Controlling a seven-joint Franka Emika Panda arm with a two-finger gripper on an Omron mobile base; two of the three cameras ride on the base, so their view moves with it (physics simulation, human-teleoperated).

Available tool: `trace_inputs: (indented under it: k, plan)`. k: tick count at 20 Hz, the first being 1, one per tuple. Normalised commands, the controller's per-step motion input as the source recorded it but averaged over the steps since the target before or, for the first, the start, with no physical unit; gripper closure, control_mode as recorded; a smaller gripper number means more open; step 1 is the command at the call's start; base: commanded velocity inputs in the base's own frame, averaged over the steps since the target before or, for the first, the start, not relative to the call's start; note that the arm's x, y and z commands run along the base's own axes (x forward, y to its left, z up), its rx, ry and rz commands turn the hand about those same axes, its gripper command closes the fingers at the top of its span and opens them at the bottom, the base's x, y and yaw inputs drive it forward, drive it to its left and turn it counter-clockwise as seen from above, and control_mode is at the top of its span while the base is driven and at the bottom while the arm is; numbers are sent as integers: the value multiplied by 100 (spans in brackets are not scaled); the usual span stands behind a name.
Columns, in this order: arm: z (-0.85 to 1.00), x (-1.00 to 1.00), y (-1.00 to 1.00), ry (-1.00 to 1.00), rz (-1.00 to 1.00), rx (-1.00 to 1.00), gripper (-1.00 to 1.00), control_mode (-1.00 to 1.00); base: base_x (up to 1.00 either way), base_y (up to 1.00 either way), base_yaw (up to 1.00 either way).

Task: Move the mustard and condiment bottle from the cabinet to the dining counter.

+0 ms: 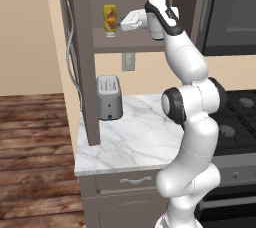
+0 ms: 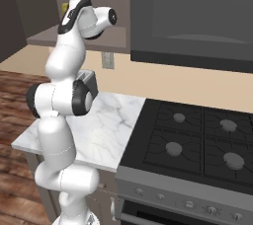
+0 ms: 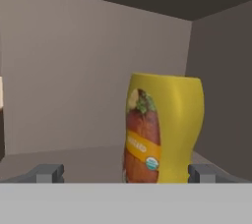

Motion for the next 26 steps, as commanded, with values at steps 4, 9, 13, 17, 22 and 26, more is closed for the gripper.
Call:
trace_inputs:
  k: [4, 9, 13, 17, 22, 26]
  plan:
    - [-4, 15, 0, 1, 3, 0, -100, -100, 0, 0, 0]
    - [-1, 16, 0, 1, 4, 0, -100, -100, 0, 0, 0]
    - [-1, 21, 0, 2, 5, 0, -100, -100, 0, 0, 0]
    - [-4, 19, 0, 2, 5, 0, -100, -100, 0, 0, 0]
    - [-3, 17, 0, 2, 6, 0, -100, -100, 0, 0, 0]
    - [-2, 15, 0, 2, 6, 0, -100, -100, 0, 0, 0]
